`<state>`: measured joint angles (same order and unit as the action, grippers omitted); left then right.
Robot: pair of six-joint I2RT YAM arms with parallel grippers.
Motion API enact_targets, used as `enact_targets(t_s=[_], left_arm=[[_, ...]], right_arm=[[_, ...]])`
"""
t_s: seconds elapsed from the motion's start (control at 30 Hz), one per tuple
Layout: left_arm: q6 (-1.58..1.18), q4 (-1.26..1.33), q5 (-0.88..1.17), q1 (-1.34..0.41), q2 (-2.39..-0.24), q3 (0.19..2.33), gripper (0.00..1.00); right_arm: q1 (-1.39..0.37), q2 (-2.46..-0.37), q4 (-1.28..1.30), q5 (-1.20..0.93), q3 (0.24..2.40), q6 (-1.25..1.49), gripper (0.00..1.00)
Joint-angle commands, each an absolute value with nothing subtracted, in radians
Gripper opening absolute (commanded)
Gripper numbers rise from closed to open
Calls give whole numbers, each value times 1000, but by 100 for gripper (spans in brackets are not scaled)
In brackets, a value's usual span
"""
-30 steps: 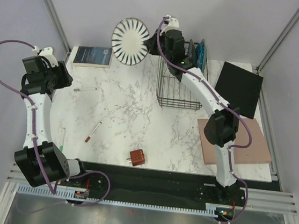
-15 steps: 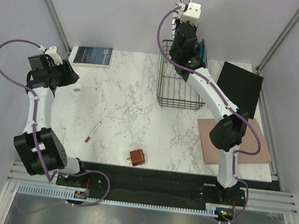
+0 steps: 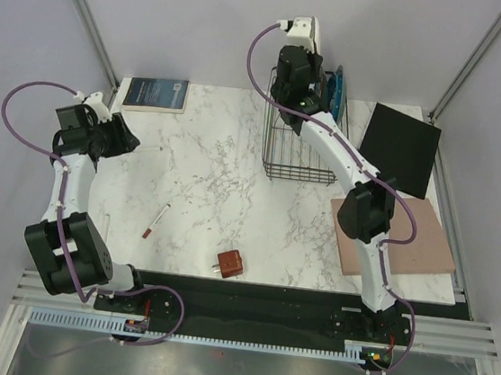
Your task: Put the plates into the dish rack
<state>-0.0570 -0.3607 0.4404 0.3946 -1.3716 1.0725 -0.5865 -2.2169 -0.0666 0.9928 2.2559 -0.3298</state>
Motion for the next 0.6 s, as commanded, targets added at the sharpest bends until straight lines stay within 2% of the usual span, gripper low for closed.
enact_targets(t_s=[0.0, 0.57], left_arm=[[-60, -318, 471, 393, -1341, 1054, 57], [-26, -308, 460, 393, -1358, 1028, 57]], right_arm=[[-588, -2255, -121, 1040, 2390, -396, 0], [-586, -2344, -12, 1080, 2408, -463, 0]])
